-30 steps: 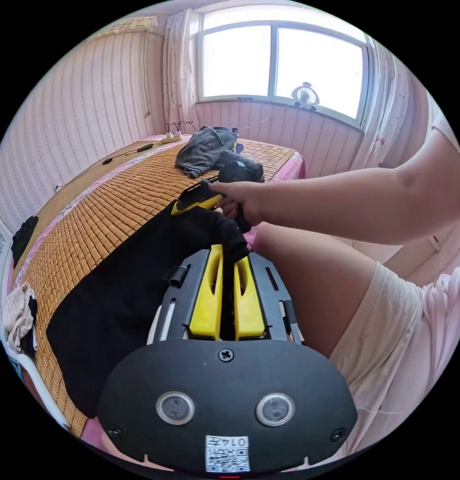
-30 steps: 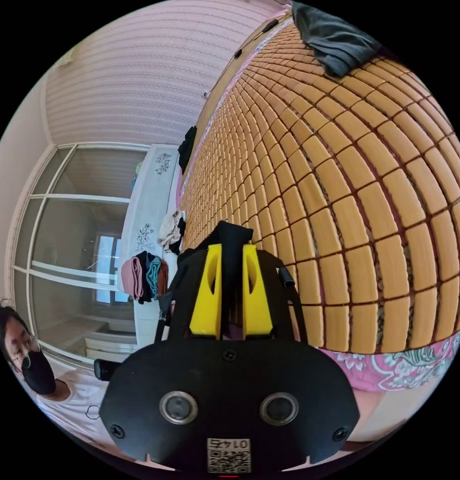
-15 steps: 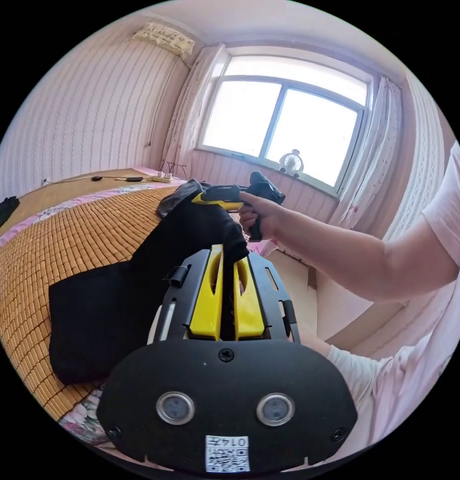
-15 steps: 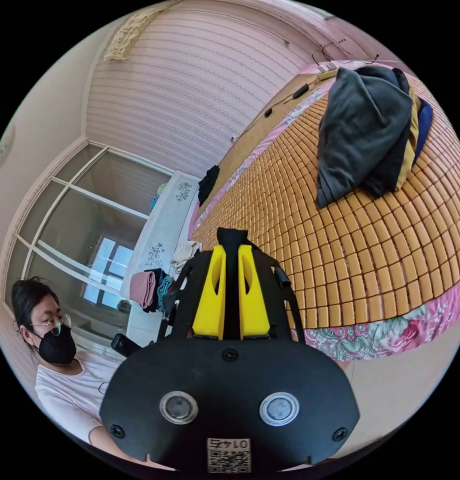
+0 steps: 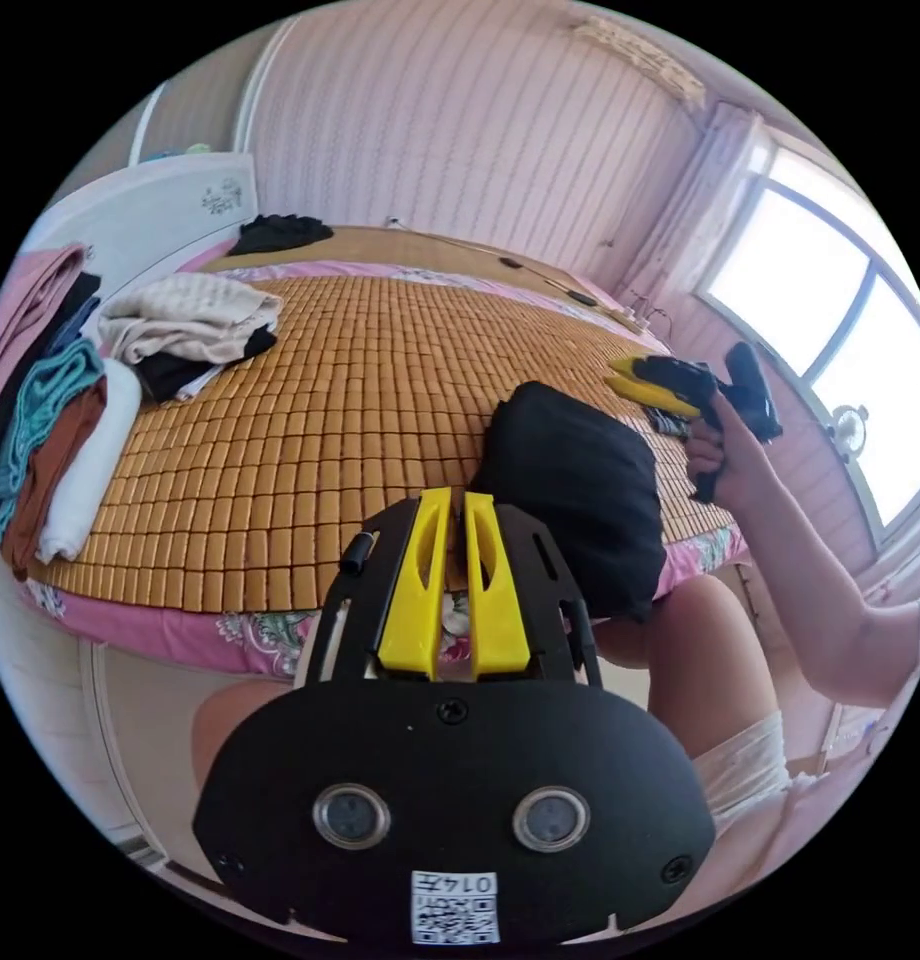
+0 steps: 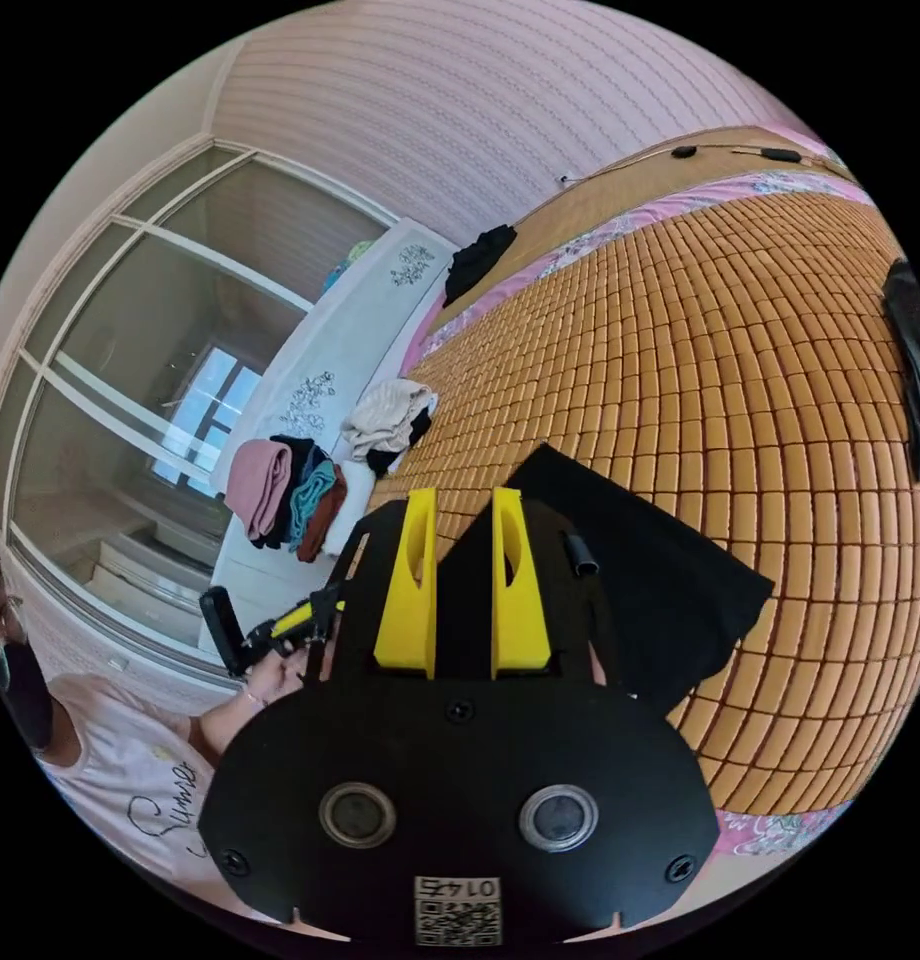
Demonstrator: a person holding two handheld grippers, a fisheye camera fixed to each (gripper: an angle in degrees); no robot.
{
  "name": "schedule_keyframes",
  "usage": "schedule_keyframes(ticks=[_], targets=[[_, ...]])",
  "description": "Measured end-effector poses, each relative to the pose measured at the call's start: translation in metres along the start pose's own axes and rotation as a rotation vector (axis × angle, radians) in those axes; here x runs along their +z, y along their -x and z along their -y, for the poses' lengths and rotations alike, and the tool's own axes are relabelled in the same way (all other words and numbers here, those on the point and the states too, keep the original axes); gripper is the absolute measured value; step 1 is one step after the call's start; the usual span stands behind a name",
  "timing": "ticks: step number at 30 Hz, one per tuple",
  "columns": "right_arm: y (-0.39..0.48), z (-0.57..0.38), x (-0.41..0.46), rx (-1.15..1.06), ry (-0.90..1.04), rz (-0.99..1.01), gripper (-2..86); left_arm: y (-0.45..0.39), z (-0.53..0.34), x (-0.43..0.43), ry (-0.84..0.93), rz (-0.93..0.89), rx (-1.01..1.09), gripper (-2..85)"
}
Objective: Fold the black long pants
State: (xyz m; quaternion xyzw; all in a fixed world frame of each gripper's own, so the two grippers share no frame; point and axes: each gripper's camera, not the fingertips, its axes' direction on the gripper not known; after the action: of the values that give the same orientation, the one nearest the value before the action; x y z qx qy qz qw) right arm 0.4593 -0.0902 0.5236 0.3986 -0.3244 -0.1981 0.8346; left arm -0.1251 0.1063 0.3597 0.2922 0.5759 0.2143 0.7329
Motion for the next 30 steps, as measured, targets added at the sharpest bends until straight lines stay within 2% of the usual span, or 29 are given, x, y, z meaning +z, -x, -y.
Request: schedule_keyframes(ticks=[4,8,10,12,15,18,21,25,27,30], targets=[[0.041,-0.061,0.018,-0.127,0.16,-0.153,6.1,-0.006,0.018,0.005,0.0,-0.078,0.048,3.5],[0.074,-0.107,0.061,-0.213,0.332,-0.195,4.8,-0.029,0.033,0.029,0.067,-0.126,0.134,4.4],[0.085,-0.12,0.094,-0.255,0.383,-0.365,4.6,-0.037,0.04,0.051,0.126,-0.044,0.197,2.4],[0.091,-0.118,0.103,-0.258,0.389,-0.372,4.9,-0.037,0.043,0.07,0.222,0.033,0.236,0.6],[0.097,-0.107,0.08,-0.232,0.253,-0.267,6.4,-0.035,0.057,0.058,0.22,0.031,0.275,-0.3],[0.081,-0.099,0.046,-0.125,0.05,-0.297,12.0,-0.024,0.077,0.032,0.113,0.019,0.263,0.5],[0.055,-0.094,0.032,0.027,-0.026,-0.381,18.6,-0.006,0.102,0.028,0.035,-0.031,0.237,9.0],[0.028,-0.091,0.044,0.175,-0.05,-0.297,20.4,0.018,0.141,0.068,0.198,-0.197,0.148,17.1],[0.021,-0.09,0.056,0.197,-0.028,-0.288,19.9,0.024,0.152,0.082,0.25,-0.248,0.123,18.6],[0.013,-0.094,0.066,0.232,-0.094,-0.234,15.5,0.028,0.164,0.1,0.347,-0.313,0.133,19.2]])
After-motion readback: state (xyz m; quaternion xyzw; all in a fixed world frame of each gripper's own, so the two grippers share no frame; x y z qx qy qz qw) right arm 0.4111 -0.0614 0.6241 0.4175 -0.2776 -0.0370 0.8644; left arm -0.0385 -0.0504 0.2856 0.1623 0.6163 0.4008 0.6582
